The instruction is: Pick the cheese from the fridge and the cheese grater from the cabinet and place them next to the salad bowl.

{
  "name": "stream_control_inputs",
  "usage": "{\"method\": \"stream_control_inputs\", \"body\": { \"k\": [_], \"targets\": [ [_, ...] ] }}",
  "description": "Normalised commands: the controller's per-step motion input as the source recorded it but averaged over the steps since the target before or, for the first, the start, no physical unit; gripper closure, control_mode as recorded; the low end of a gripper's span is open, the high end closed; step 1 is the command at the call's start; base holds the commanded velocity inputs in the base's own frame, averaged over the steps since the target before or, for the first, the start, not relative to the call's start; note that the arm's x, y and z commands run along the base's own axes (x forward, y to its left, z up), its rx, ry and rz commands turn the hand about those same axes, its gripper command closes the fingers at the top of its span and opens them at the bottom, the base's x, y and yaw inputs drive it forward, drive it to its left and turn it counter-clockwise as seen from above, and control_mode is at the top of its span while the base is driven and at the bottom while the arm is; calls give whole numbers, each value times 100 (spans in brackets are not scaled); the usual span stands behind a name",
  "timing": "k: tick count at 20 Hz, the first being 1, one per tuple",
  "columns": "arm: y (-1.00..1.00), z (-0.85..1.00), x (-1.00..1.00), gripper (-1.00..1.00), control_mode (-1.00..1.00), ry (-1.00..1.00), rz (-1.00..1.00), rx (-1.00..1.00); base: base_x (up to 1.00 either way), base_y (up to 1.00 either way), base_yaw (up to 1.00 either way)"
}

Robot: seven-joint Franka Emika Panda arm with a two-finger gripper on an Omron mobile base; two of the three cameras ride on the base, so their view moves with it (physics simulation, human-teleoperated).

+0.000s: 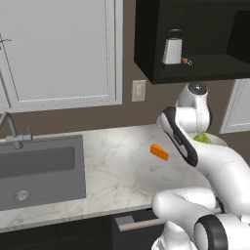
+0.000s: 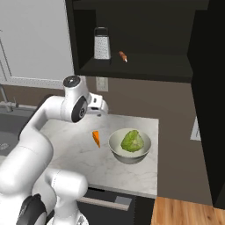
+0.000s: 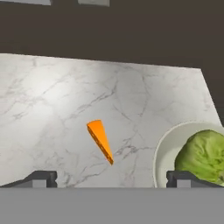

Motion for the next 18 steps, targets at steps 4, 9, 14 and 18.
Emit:
{"method": "stream_control_inputs", "body": {
  "k": [4, 9, 14, 18],
  "targets": [
    [-20, 70, -15, -100, -100, 0, -9, 8, 0, 0, 0],
    [-26, 56, -12, -100, -100, -5, -4, 6, 0, 0, 0],
    [-27, 42, -8, -100, -100, -15, -1, 2, 0, 0, 0],
    [-11, 50, -1, -100, -100, -6, -2, 3, 0, 0, 0]
  ]
}}
